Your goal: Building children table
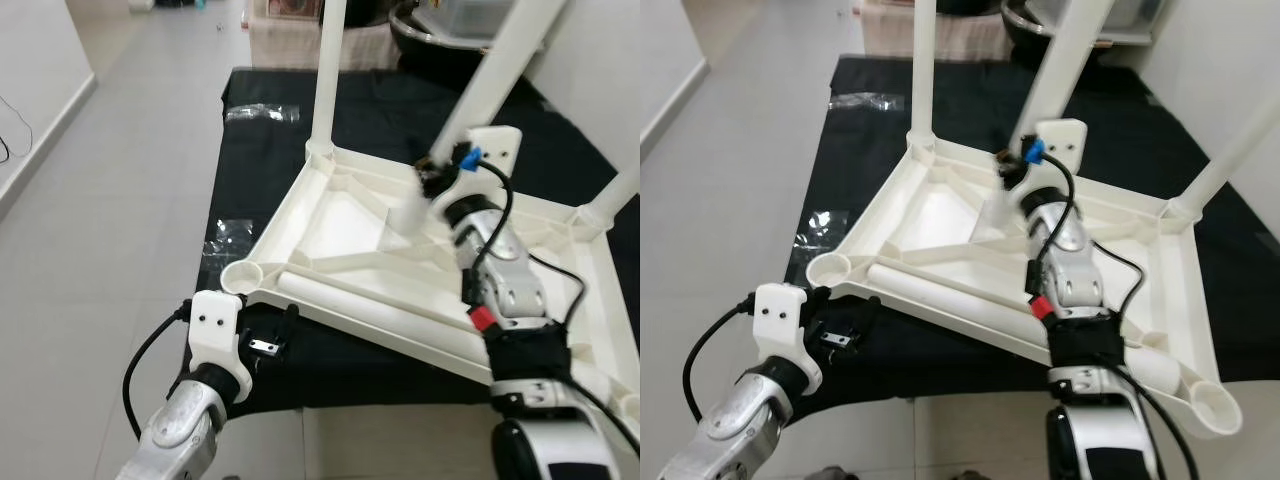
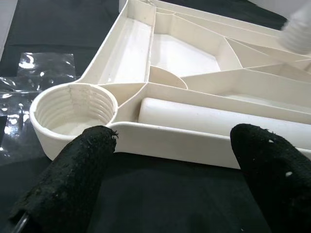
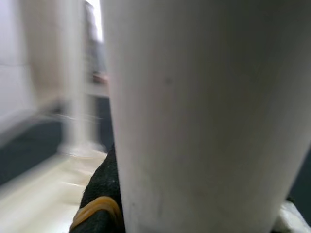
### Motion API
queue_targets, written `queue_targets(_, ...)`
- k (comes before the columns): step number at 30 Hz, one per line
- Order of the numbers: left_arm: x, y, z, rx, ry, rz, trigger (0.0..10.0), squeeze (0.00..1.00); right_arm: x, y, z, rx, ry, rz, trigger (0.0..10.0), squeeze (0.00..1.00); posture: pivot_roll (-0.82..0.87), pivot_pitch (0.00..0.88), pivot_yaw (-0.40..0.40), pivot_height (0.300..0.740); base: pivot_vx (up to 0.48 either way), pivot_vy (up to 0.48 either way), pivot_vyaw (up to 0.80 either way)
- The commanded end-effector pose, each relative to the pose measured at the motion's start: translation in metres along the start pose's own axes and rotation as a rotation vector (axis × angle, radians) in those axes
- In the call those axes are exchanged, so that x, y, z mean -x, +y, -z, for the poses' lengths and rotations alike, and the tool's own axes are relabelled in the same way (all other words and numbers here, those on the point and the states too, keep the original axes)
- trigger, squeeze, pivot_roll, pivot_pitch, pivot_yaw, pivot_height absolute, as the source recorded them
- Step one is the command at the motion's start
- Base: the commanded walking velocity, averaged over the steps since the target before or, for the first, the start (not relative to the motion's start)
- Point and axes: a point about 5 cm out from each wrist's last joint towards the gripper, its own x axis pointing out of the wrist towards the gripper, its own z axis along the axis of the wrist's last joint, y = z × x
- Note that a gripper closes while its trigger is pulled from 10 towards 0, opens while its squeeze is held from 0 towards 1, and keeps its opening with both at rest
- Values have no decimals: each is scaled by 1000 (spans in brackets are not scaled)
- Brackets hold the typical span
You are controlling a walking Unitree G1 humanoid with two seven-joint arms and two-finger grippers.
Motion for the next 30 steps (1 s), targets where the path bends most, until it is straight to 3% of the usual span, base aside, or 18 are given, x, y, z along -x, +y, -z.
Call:
queue_targets(1, 2, 1, 5, -12, 19, -14, 10000, 0, -3, -15, -5, 94, -8, 133, 10000, 0, 85, 115, -122, 740, 0, 0, 0)
queue_targets(2, 2, 1, 5, -12, 20, -12, 10000, 0, -1, -31, -3, 160, 4, 230, 10000, 0, 83, 116, -123, 740, 0, 0, 0)
queue_targets(3, 2, 1, 5, -12, 20, -12, 10000, 0, -1, -31, -3, 160, 4, 230, 10000, 0, 83, 116, -123, 740, 0, 0, 0)
queue_targets(5, 1, 0, 6, -16, 27, -4, 10000, 0, 5, -53, 0, 231, 15, 358, 10000, 0, 84, 118, -123, 740, 0, 0, 0)
queue_targets(8, 1, 0, 6, -13, 30, 4, 10000, 0, 7, -65, 4, 258, 35, 419, 10000, 0, 82, 135, -121, 740, 0, 0, 0)
queue_targets(9, 1, 0, 6, -13, 30, 4, 10000, 0, 7, -65, 4, 258, 35, 419, 10000, 0, 82, 135, -121, 740, 0, 0, 0)
queue_targets(12, 0, 0, 6, -10, 31, 5, 10000, 0, 6, -62, 14, 140, 93, 358, 10000, 0, 79, 140, -120, 740, 0, 0, 0)
queue_targets(15, 0, -1, 6, -10, 32, 6, 10000, 0, 5, -57, 16, 116, 98, 320, 10000, 0, 75, 138, -118, 740, 0, 0, 0)
queue_targets(17, -1, -1, 5, -9, 30, 11, 10000, 0, 4, -53, 14, 253, 59, 293, 10000, 0, 74, 147, -117, 740, 0, 0, 0)
queue_targets(22, 1, -2, 2, -33, 22, 6, 10000, 0, 3, -59, 13, 391, 10, 364, 10000, 0, 82, 170, -120, 740, 0, 0, 0)
queue_targets(26, 5, -2, 0, -36, 21, 4, 10000, 0, 0, -61, 11, 354, 17, 363, 10000, 0, 80, 188, -114, 740, 0, 0, 0)
queue_targets(27, 6, -2, 0, -33, 26, 5, 10000, 0, -2, -58, 12, 257, 45, 316, 10000, 0, 79, 191, -112, 740, 0, 0, 0)
queue_targets(28, 6, -2, 0, -33, 26, 5, 10000, 0, -2, -58, 12, 257, 45, 316, 10000, 0, 79, 191, -112, 740, 0, 0, 0)
queue_targets(30, 6, -2, 1, -28, 30, 6, 10000, 0, -4, -54, 14, 126, 77, 249, 10000, 0, 80, 195, -107, 740, 0, 0, 0)
